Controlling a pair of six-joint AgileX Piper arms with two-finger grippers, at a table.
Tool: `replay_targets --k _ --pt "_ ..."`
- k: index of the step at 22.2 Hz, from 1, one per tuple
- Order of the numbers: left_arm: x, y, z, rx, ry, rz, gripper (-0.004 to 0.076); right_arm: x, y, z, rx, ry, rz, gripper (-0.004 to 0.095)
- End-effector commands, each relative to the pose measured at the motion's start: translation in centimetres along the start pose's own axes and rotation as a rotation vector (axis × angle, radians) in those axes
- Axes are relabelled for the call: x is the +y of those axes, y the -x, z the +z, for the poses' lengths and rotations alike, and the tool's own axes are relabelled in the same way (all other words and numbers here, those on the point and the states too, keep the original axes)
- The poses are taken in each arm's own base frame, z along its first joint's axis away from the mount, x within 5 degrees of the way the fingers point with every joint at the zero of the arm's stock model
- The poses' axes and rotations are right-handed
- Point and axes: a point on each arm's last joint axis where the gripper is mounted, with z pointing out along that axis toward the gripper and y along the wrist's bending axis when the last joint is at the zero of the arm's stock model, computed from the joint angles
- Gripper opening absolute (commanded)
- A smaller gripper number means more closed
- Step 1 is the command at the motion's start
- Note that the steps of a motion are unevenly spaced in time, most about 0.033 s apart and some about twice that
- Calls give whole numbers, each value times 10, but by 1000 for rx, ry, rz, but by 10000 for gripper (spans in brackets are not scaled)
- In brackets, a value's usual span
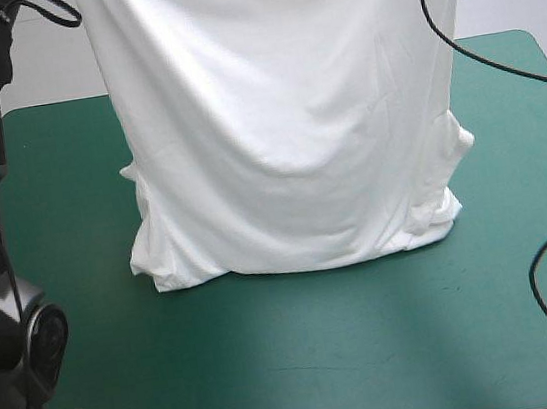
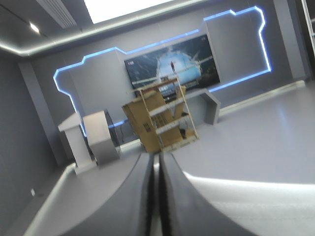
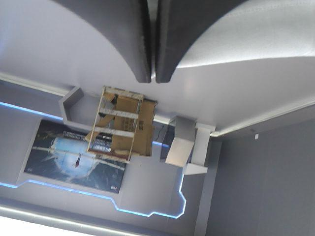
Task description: Fold the cloth
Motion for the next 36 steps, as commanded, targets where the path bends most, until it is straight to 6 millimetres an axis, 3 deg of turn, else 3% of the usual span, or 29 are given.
replay_targets --k 1,5,7,9,12,18,21,22,23,24,27,28,31,36 --pt "20 44 -12 -298 127 17 20 -8 65 -26 -367 -94 -48 -17" --pt "36 56 -27 -294 149 39 20 -3 80 -40 -403 -51 -60 -17" --pt "40 65 -40 -246 115 21 20 1 78 -42 -330 -1 -62 -17" --pt "37 61 -45 -137 54 -3 19 7 68 -40 -220 67 -54 -8" --pt "11 18 -33 211 -170 -61 19 19 29 -29 120 212 28 9" --pt "-20 -12 -31 432 -311 -49 19 31 17 -39 303 300 47 9" --pt "-27 -35 -36 600 -350 -80 19 37 -11 -36 470 349 93 9" --pt "-30 -55 -43 735 -352 -76 19 41 -25 -41 536 385 110 9" --pt "-29 -63 -47 775 -336 -59 19 45 -39 -42 587 410 128 9" --pt "-27 -71 -59 814 -291 -43 19 49 -50 -54 615 411 158 9" --pt "-27 -66 -94 782 -256 -52 19 55 -79 -87 655 346 198 9" --pt "-29 -68 -114 781 -249 -55 19 59 -93 -112 700 320 197 9" --pt "-35 -79 -143 851 -265 -64 19 65 -106 -147 765 293 212 9" --pt "-42 -89 -226 961 -252 -95 19 73 -86 -238 814 216 235 9"
